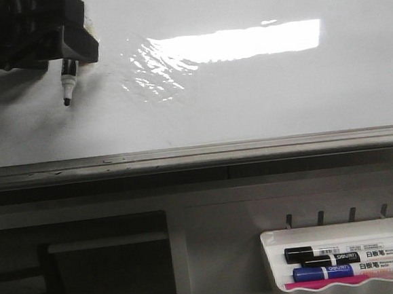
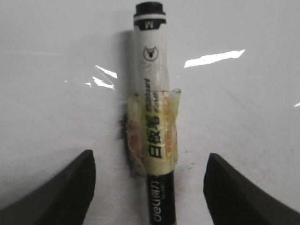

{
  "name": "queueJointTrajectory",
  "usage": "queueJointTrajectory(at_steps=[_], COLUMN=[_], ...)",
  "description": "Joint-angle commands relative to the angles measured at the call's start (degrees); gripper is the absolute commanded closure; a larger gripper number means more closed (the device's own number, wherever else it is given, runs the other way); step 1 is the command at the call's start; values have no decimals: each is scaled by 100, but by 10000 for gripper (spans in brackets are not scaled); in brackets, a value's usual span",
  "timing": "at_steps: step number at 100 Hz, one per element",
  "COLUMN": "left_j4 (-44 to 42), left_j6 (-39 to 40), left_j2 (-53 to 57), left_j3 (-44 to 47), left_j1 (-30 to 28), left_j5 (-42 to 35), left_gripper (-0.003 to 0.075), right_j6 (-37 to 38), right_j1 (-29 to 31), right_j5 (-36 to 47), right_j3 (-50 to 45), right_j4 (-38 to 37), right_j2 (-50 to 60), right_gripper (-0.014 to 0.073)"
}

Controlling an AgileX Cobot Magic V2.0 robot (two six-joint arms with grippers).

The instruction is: Write number 7 on whiteboard

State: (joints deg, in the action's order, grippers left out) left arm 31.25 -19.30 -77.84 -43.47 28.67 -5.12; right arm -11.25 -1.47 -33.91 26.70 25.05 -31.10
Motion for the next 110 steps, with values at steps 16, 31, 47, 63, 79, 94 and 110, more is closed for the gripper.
queueJointTrajectory(at_steps=[16,31,47,63,79,94,110], left_j4=[-120,-366,-837,-1762,-2407,-2834,-3155], left_j6=[-10,-10,-10,-10,-10,-10,-10], left_j2=[-19,79,517,1150,1514,1518,1432], left_j3=[-163,-163,-163,-163,-163,-163,-163], left_j1=[-8,-8,18,322,1023,1875,2620], left_j5=[-274,-3,301,957,1764,2087,2068], left_gripper=[543,741,741,741,741,741,741], right_j6=[-68,-68,-107,-1004,-2043,-2684,-2916], right_j1=[4,4,4,4,4,4,4], right_j5=[335,298,192,-329,-1160,-1817,-2416], right_j3=[214,214,247,587,1161,1692,2128], right_j4=[101,101,296,1215,2464,3433,3952], right_j2=[-67,-67,-67,-253,-836,-1440,-2065], right_gripper=[146,146,146,146,146,146,146])
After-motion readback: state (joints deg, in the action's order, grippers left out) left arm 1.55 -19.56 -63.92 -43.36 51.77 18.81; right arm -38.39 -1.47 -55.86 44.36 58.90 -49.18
